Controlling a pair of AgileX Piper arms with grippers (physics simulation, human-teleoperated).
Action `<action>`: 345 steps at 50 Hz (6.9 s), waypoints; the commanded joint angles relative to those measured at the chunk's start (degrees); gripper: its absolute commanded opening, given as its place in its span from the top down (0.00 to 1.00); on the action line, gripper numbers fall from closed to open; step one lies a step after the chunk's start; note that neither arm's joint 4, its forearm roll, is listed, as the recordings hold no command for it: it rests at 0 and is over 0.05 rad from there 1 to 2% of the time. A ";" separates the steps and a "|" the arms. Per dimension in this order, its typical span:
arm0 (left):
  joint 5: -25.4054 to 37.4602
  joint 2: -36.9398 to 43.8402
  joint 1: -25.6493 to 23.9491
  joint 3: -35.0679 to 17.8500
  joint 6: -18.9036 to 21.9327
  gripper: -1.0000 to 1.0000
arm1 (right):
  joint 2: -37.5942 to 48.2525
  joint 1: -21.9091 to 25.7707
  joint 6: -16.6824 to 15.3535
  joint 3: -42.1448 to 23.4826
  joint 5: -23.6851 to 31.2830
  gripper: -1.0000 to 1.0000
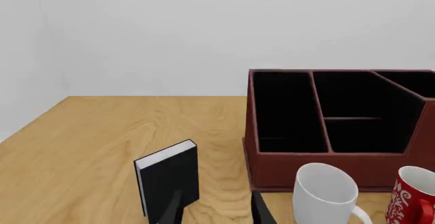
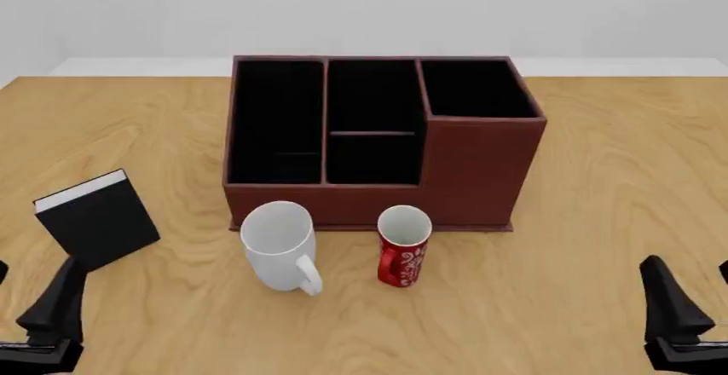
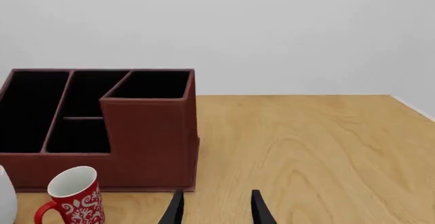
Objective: Pick up the white mug and place it to the right of the caddy.
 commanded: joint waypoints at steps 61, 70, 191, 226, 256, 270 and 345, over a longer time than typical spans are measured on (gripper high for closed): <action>-0.07 0.26 0.00 -0.15 0.00 0.00 | 9.65 7.63 -0.57 -13.35 0.88 0.00; -0.07 0.26 0.00 -0.15 0.00 0.00 | 15.31 11.43 -3.03 -19.85 1.35 0.00; -0.07 0.26 0.00 -0.15 0.00 0.00 | 81.37 53.07 -2.46 -83.37 42.26 0.00; -0.07 0.26 0.00 -0.15 0.00 0.00 | 88.32 53.85 4.77 -75.23 36.16 0.00; -0.07 0.26 0.00 -0.15 0.00 0.00 | 92.97 54.30 7.08 -74.94 35.50 0.00; -0.07 0.26 0.00 -0.15 0.00 0.00 | 95.25 54.65 7.21 -75.43 35.26 0.00; -0.07 0.26 0.00 -0.15 0.00 0.00 | 101.17 54.19 12.00 -69.52 28.57 0.00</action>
